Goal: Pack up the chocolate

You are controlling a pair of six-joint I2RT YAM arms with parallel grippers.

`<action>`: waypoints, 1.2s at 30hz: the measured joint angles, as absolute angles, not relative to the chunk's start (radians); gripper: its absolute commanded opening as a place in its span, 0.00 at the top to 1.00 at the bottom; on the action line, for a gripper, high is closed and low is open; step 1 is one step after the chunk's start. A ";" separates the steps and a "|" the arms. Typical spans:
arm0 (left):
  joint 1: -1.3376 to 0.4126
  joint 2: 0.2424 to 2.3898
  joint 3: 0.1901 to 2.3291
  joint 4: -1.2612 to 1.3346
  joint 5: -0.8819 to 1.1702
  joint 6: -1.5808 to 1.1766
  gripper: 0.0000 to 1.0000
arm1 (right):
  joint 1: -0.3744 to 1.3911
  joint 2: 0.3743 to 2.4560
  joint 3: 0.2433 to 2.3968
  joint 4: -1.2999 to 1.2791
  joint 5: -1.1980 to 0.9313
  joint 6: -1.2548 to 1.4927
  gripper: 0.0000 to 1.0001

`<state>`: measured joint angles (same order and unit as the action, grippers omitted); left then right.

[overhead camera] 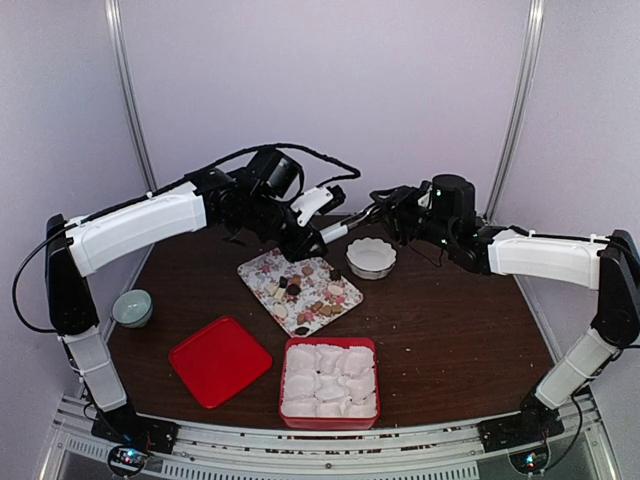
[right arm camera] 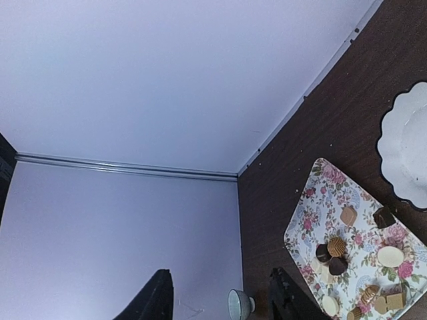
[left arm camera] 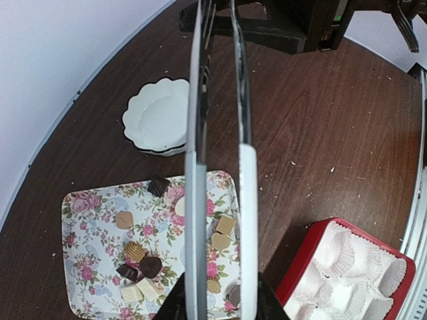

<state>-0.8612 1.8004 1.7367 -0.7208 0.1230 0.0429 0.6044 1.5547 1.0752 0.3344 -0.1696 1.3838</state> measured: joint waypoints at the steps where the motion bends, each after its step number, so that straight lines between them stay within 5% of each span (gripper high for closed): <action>1: -0.861 1.800 1.737 -0.720 0.122 0.043 0.89 | 0.604 1.555 1.075 0.334 -0.170 1.382 0.39; 6: -0.861 1.798 1.736 -0.722 0.089 0.031 1.00 | 0.596 1.554 1.075 0.332 -0.181 1.381 0.13; 11: -0.857 1.777 1.717 -0.721 0.054 0.009 1.00 | 0.575 1.541 1.074 0.301 -0.189 1.334 0.00; 36: -0.776 1.510 1.428 -0.587 -0.014 -0.105 1.00 | 0.397 1.118 0.900 -0.039 -0.135 0.938 0.00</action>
